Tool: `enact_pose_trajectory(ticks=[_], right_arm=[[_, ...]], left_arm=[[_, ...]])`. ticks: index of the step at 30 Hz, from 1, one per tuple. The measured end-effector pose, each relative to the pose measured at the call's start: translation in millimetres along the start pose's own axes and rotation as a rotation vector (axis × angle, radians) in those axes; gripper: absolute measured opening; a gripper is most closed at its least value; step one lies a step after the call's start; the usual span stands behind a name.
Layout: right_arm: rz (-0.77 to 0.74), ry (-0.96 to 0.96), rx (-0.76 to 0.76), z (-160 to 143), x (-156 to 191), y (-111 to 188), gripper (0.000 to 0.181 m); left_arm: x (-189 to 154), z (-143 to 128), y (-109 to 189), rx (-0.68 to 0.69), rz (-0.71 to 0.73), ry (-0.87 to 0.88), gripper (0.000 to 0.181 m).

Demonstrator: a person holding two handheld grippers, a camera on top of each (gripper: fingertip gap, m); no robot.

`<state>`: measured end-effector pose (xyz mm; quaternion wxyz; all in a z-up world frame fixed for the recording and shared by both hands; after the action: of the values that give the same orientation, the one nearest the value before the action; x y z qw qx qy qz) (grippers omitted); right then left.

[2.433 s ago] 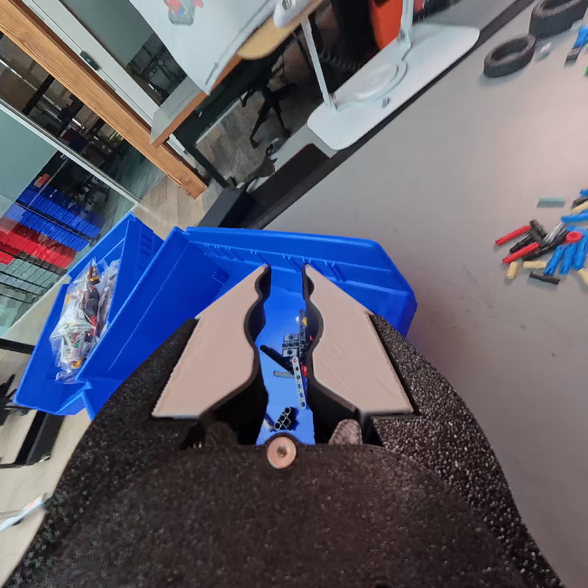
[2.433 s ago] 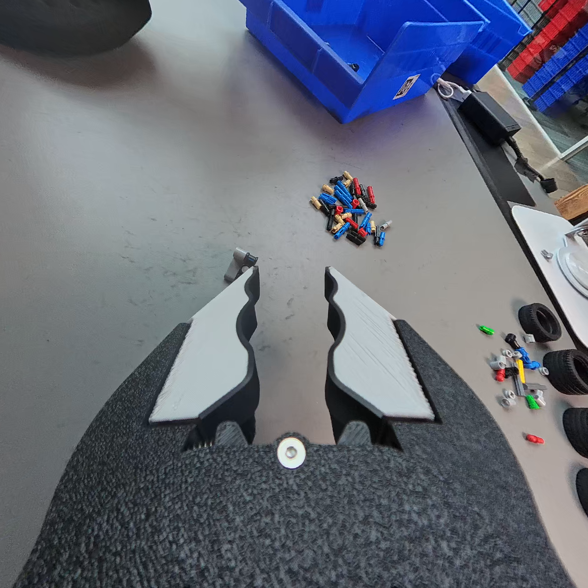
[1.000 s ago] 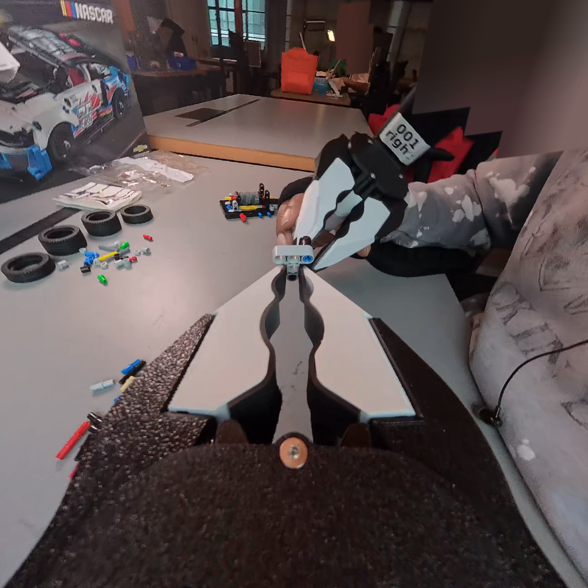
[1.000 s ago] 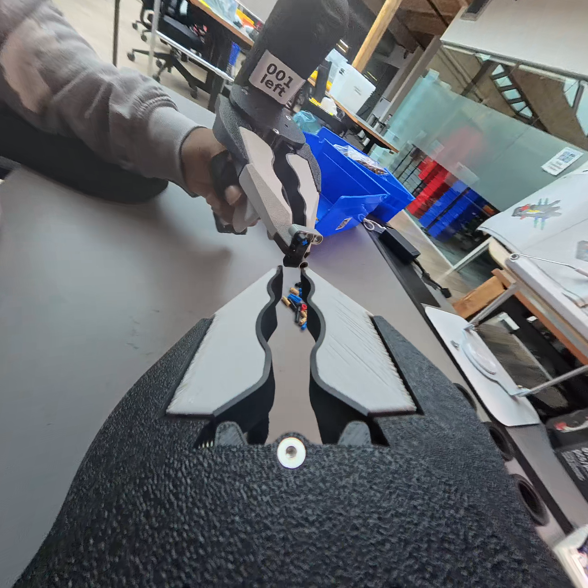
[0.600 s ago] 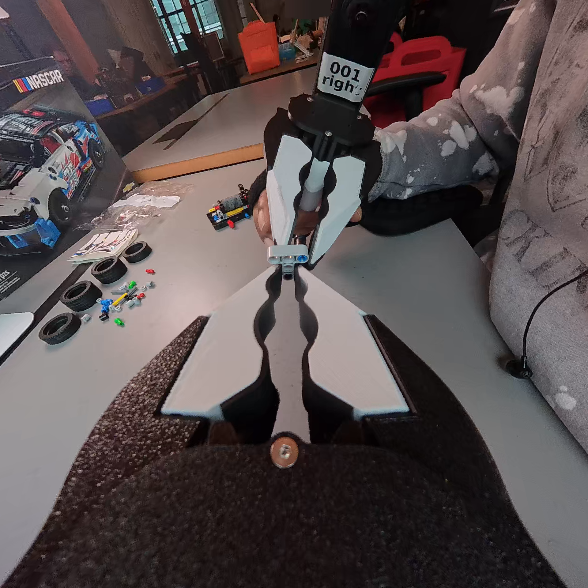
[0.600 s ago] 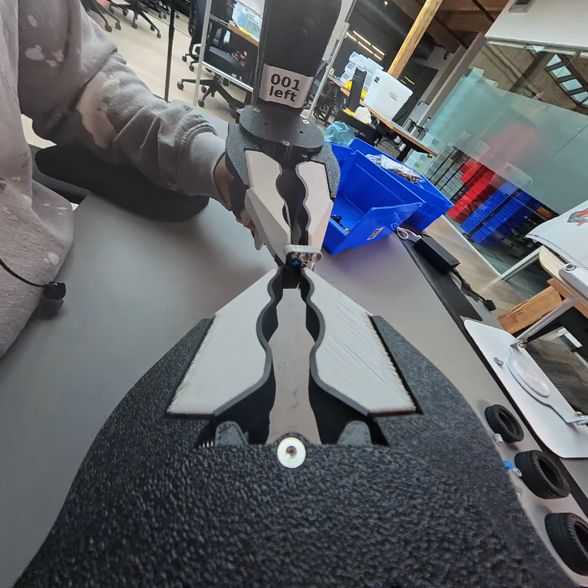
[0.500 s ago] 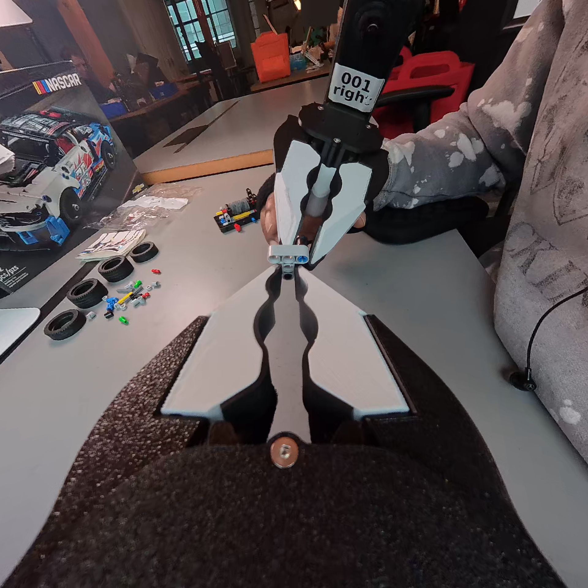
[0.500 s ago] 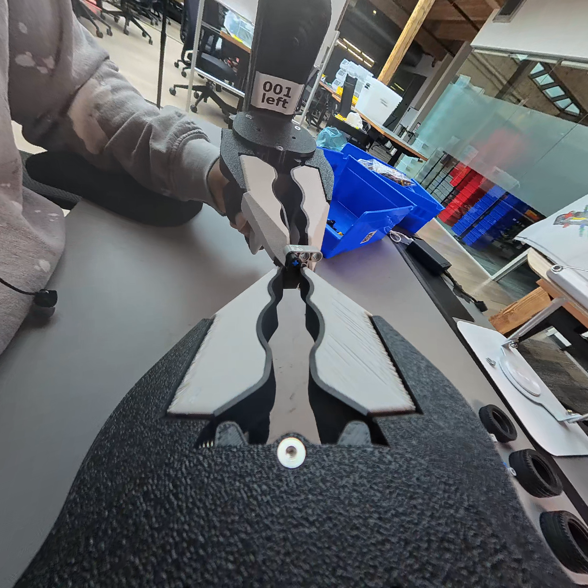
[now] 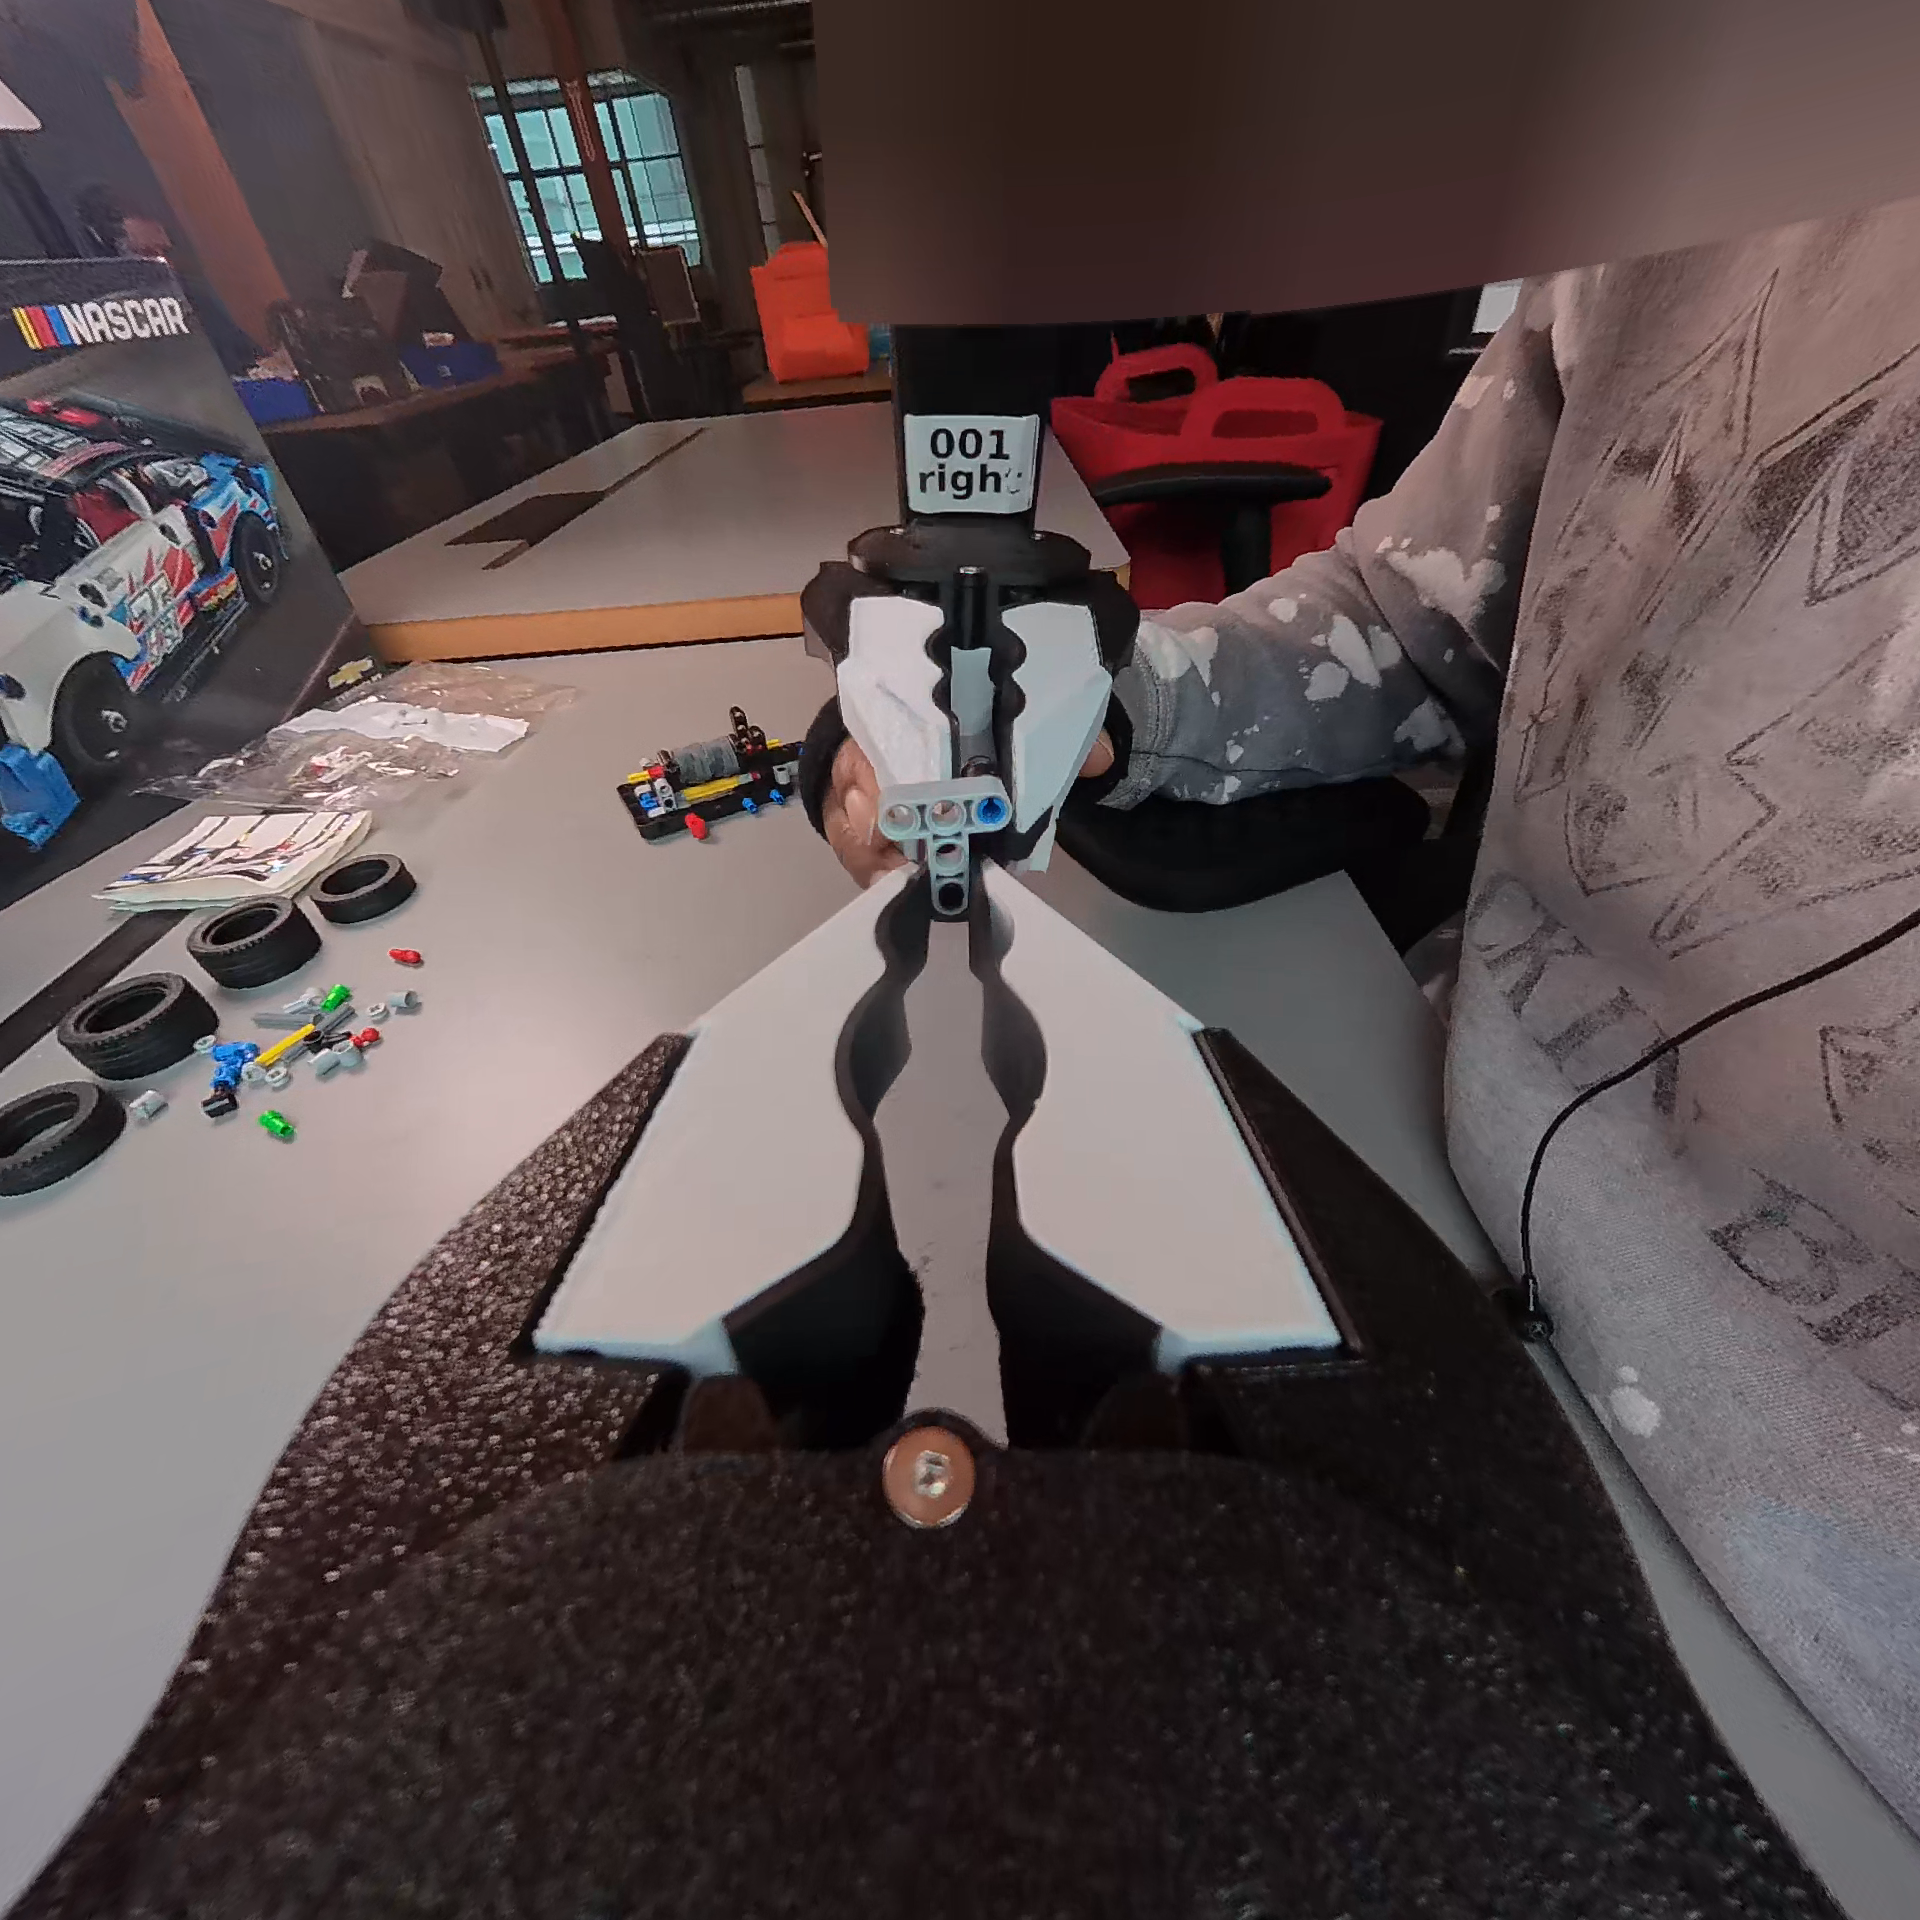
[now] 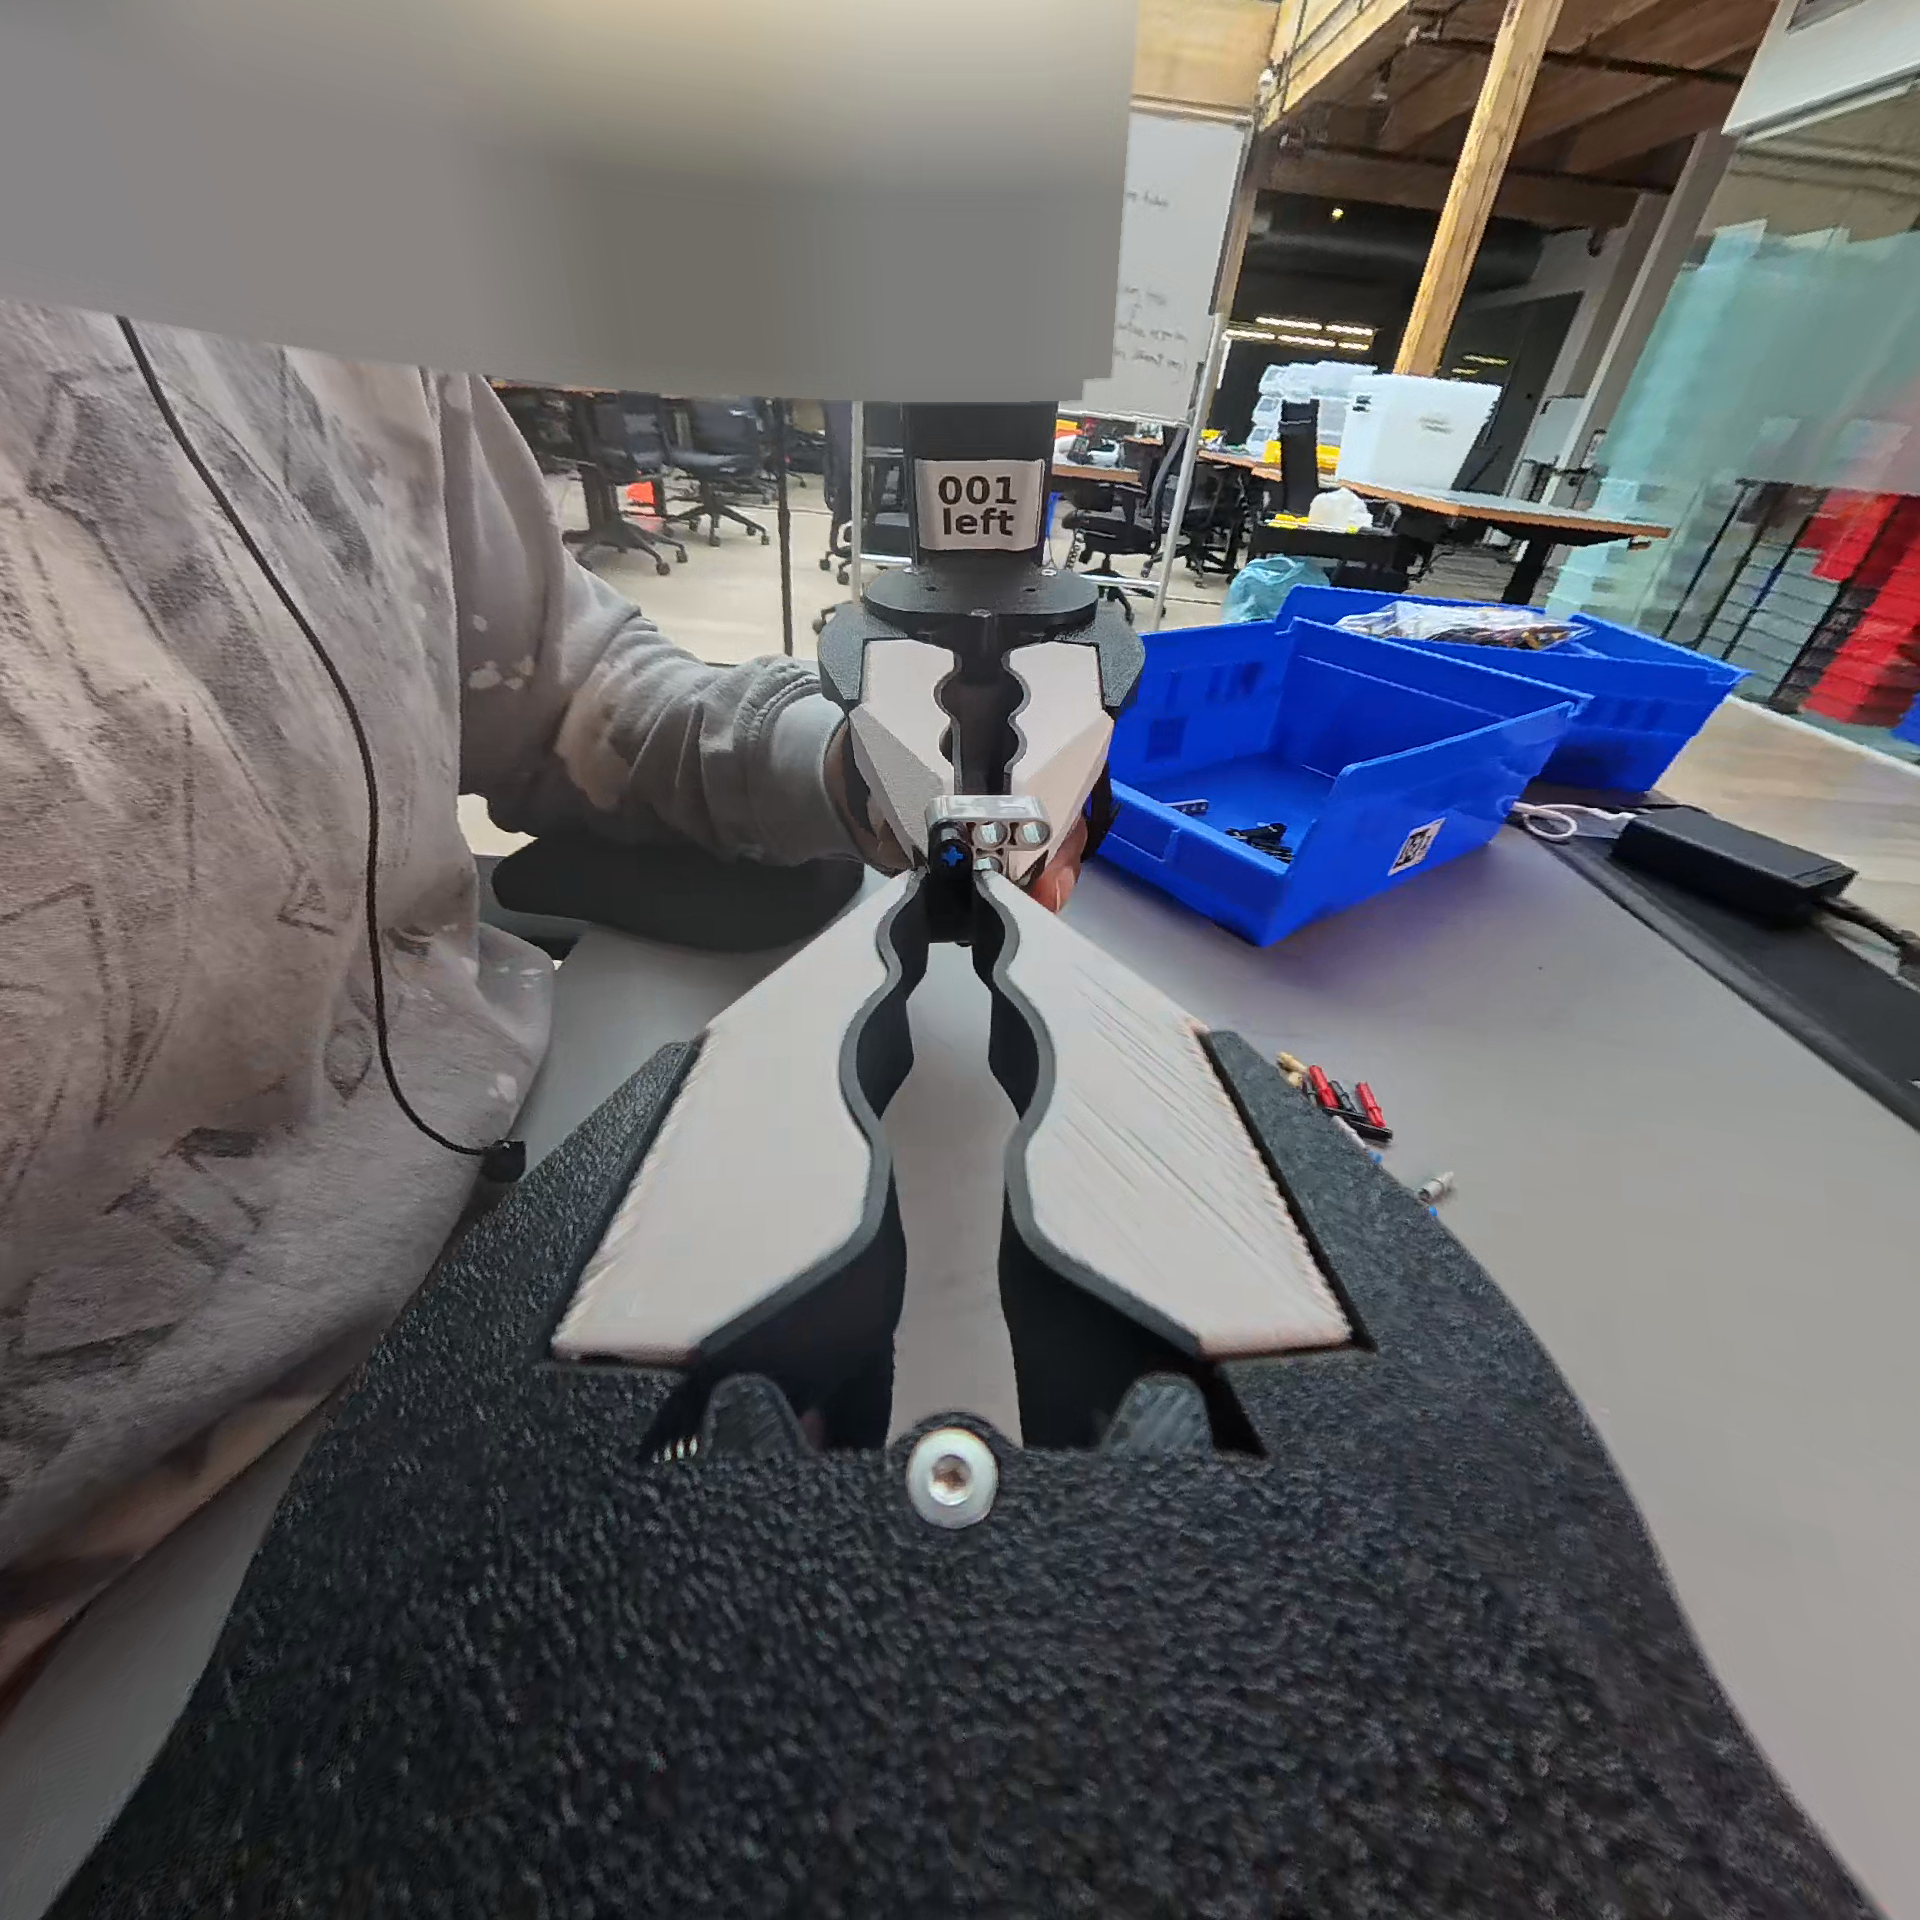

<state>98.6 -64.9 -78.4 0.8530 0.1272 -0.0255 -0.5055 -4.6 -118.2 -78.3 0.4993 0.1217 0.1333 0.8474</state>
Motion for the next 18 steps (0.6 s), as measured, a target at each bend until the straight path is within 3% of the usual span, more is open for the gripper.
enact_pose_trajectory(ticks=[5,7,8,11,15,18], right_arm=[[0.052,-0.054,-0.039,0,-5,12,0.007],[-0.039,-0.146,-0.154,2,-31,53,0.007],[-0.069,-0.132,-0.129,0,-34,56,0.007],[-0.019,-0.125,-0.097,-2,-24,27,0.007],[0.029,-0.213,-0.174,2,-27,28,0.008],[0.030,-0.251,-0.197,1,-28,31,0.008]], left_arm=[[1,1,4,-0.036,-0.048,0.049,0.007],[17,4,37,-0.164,-0.006,0.146,0.006],[23,2,46,-0.169,0.033,0.163,0.004],[24,-2,33,-0.122,0.020,0.170,0.007],[31,-20,16,-0.020,0.011,0.270,0.007],[27,-44,-6,0.237,0.024,0.277,0.007]])
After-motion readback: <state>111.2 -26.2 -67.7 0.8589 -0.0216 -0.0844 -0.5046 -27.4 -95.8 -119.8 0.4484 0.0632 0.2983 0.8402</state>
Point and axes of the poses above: each gripper's, where its closed fingertips meet, y back along the fingers, z out of its top, x = y × z across the jaws, the point moved 6 cm from there along y, back along the fingers, and after that the axes turned 13 degrees about x, right-handed, at the moved point
